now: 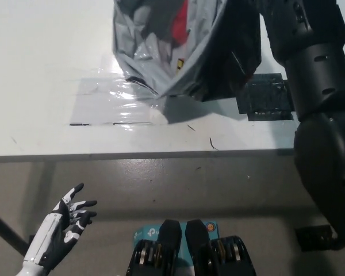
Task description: Use the right hand to pick up a rubix's cube and place it into a plastic bag and lift the bag
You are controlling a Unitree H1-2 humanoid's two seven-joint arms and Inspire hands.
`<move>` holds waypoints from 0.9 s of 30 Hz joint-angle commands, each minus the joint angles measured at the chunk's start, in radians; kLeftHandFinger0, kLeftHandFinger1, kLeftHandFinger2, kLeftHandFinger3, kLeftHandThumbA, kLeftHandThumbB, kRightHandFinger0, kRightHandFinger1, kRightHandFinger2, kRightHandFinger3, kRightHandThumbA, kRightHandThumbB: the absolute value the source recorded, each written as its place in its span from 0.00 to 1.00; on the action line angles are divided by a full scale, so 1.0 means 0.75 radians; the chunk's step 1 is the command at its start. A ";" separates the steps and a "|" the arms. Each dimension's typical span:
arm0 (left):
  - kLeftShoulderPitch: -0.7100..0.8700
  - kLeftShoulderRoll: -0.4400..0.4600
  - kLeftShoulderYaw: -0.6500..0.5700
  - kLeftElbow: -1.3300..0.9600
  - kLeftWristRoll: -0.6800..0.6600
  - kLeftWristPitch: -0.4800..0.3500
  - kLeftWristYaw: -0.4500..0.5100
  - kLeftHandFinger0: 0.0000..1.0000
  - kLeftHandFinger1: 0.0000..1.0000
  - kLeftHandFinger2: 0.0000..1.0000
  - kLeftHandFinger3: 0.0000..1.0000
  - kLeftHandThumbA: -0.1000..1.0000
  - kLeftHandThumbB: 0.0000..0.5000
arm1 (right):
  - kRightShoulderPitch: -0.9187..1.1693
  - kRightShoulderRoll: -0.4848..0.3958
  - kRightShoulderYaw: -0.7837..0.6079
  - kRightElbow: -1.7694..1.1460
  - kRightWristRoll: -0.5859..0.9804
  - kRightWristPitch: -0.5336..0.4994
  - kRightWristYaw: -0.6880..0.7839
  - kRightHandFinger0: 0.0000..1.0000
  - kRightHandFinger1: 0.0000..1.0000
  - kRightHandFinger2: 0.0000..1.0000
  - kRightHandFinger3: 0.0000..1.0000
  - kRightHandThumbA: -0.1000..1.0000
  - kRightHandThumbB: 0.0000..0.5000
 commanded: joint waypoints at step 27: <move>0.014 0.024 -0.012 -0.031 -0.004 -0.035 -0.028 0.67 0.69 0.77 0.95 0.67 0.16 | -0.091 -0.239 0.767 0.150 -0.402 -0.032 0.617 1.00 1.00 1.00 1.00 0.96 1.00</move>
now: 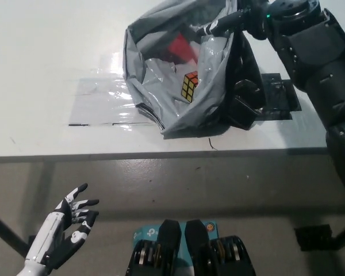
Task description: Use the right hand to pick up a rubix's cube and place it into a plastic bag and lift the bag
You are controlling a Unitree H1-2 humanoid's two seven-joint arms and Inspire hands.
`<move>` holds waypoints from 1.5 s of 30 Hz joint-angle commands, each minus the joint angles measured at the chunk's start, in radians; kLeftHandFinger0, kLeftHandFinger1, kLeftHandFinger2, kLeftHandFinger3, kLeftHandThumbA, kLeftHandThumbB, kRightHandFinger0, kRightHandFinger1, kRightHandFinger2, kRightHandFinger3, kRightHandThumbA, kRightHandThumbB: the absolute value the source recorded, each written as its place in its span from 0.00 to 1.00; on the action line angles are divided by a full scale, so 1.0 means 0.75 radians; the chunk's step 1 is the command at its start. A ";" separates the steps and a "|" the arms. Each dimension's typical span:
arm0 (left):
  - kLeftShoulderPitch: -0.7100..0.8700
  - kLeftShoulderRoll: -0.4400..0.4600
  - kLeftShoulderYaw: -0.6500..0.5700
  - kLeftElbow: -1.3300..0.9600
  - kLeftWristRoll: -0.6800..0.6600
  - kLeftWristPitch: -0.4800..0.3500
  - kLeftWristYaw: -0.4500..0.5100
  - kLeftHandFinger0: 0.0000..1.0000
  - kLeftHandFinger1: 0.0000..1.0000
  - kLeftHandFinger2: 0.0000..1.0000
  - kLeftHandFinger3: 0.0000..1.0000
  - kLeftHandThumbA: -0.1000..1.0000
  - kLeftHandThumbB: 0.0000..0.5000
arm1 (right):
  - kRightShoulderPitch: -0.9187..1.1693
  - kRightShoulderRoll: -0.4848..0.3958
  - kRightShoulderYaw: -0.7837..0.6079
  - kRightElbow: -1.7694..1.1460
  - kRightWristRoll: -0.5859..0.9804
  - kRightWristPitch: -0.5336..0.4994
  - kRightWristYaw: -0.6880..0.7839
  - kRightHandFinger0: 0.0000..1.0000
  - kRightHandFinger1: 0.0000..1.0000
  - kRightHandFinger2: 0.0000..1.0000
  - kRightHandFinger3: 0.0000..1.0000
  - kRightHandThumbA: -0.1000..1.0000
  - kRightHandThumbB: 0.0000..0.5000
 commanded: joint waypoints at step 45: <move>-0.038 0.001 0.039 -0.001 -0.065 -0.020 -0.019 0.72 0.74 0.82 0.98 0.68 0.21 | -0.010 -0.623 -0.153 -1.864 -0.631 0.111 0.230 1.00 1.00 1.00 1.00 1.00 0.87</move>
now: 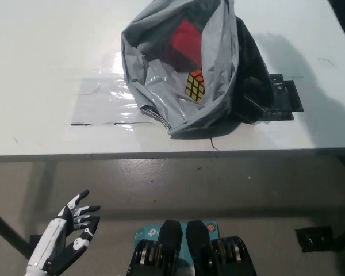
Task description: Use the right hand to pick up a rubix's cube and place it into a plastic bag and lift the bag
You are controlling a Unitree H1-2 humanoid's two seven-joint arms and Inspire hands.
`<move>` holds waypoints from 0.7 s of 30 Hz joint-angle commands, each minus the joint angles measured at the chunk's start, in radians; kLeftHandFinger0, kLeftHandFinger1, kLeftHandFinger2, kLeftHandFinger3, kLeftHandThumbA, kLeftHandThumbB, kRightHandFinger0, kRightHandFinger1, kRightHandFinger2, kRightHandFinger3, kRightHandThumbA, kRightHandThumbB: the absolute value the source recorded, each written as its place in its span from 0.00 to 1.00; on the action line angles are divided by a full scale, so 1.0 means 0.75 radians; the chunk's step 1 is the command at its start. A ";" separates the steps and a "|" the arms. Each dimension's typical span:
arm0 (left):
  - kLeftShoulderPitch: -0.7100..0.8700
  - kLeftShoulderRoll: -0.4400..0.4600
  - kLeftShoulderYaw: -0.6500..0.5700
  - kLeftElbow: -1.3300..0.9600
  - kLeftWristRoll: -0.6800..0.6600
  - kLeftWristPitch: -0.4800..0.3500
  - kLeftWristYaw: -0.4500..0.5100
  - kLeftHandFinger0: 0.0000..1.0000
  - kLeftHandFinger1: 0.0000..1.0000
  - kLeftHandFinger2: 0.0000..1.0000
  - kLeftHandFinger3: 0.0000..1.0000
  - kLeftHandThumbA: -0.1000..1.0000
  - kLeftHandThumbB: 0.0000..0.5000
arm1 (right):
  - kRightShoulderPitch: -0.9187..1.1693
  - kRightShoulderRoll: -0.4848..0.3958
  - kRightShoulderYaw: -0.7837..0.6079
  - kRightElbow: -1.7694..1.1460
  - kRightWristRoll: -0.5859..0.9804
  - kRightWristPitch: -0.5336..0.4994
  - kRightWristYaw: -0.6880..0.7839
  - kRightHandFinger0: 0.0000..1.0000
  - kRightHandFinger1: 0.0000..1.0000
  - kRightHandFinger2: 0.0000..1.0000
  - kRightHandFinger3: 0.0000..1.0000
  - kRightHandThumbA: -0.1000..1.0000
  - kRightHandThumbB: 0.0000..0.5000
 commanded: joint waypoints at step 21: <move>-0.206 0.001 0.081 0.039 -0.085 -0.006 0.031 1.00 1.00 1.00 1.00 0.93 0.25 | 0.976 -0.188 -1.089 -1.766 0.747 -0.342 -0.244 1.00 1.00 1.00 1.00 1.00 0.88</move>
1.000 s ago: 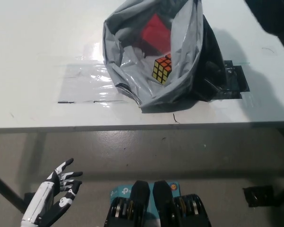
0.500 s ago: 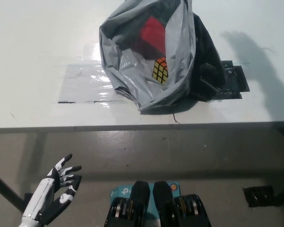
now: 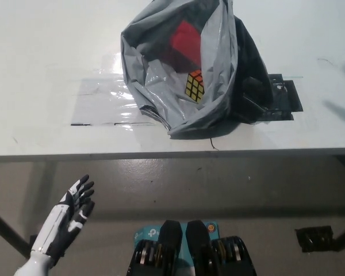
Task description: Use the right hand to pick up a rubix's cube and place it into a plastic bag and lift the bag
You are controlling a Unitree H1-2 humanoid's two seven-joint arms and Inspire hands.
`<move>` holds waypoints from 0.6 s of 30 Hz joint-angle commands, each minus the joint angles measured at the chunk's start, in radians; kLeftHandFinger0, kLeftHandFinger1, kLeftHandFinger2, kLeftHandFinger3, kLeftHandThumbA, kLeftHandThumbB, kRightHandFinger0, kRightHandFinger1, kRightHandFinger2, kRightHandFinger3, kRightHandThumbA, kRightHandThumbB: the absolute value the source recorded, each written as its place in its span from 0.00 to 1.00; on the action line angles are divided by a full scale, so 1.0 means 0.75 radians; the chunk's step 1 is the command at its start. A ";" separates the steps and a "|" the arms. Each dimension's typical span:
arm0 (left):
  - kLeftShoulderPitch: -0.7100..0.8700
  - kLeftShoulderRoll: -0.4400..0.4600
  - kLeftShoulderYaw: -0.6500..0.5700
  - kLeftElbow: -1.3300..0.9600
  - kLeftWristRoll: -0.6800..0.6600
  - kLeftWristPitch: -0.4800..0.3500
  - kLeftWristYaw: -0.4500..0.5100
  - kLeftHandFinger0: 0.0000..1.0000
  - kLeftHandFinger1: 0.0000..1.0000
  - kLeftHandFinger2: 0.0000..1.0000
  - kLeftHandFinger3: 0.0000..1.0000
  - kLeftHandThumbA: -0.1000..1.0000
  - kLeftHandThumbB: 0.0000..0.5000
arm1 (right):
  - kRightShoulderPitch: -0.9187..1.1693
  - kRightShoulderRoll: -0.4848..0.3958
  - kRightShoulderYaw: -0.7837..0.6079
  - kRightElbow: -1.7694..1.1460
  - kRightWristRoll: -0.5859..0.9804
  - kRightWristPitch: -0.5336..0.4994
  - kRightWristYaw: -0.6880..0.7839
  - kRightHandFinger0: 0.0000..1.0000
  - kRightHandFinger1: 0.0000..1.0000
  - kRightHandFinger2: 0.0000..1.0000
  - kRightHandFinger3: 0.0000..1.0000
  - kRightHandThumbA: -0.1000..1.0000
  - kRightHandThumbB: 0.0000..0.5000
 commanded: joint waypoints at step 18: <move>-0.047 0.002 0.053 0.050 -0.117 -0.112 -0.026 1.00 1.00 1.00 1.00 1.00 0.41 | 1.327 0.693 0.067 -0.112 0.173 -0.881 -0.444 1.00 1.00 1.00 1.00 1.00 0.66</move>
